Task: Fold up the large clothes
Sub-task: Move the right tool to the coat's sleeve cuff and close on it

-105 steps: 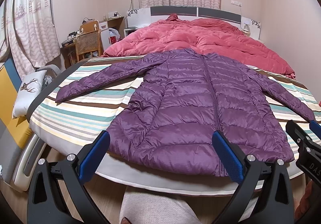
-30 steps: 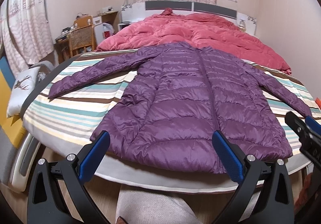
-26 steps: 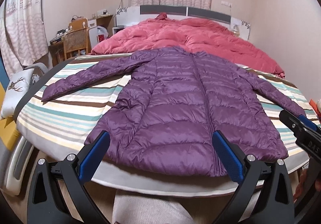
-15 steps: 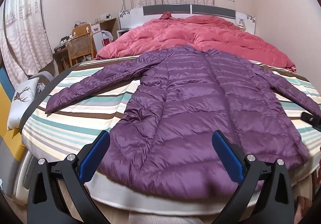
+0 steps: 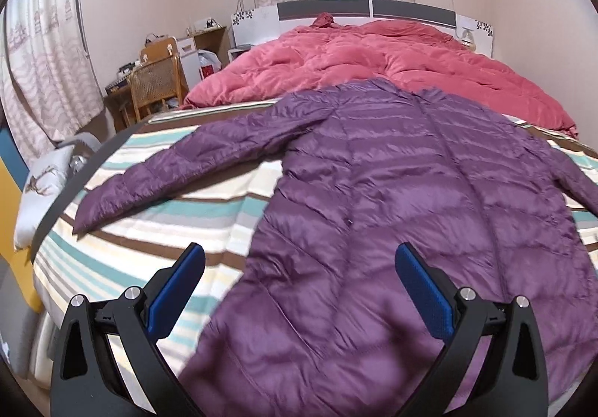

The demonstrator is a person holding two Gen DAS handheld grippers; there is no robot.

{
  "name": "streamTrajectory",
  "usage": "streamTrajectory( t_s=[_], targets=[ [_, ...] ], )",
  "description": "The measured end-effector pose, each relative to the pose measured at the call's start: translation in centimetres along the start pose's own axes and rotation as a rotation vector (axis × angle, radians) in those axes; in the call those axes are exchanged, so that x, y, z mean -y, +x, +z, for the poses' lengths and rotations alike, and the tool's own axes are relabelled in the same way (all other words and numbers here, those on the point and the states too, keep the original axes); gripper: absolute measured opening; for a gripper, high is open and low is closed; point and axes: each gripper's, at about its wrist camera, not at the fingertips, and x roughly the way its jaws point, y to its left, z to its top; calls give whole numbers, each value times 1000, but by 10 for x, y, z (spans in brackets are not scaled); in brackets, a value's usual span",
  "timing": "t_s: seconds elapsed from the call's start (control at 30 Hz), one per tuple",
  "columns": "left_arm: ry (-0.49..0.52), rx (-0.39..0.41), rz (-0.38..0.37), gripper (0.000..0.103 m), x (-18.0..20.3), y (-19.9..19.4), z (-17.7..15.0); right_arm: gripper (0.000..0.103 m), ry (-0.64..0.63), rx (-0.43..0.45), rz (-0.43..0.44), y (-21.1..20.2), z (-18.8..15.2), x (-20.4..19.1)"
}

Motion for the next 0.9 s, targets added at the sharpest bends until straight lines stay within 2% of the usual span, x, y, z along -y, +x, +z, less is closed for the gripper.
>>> streamTrajectory(
  t_s=[0.1, 0.23, 0.3, 0.43, 0.6, 0.73, 0.87, 0.9],
  targets=[
    [-6, -6, 16, 101, -4, 12, 4, 63, 92, 18, 8, 7, 14, 16],
    [-17, -13, 62, 101, -10, 28, 5, 63, 171, 59, 0, 10, 26, 24],
    [-15, -18, 74, 101, -12, 35, 6, 57, 225, 78, -1, 13, 33, 29],
    [-21, -38, 82, 101, -15, 49, 4, 52, 309, 114, -3, 19, 48, 41],
    [-30, -77, 87, 101, -17, 65, -3, 52, 430, 163, -1, 24, 59, 52],
    [-36, -100, 87, 101, -19, 73, -8, 43, 512, 211, -7, 24, 61, 61],
    [-36, -114, 78, 101, -19, 76, -9, 41, 561, 256, -5, 25, 65, 69],
    [-41, -119, 77, 101, -20, 77, -8, 32, 559, 261, -19, 25, 66, 70]
  ],
)
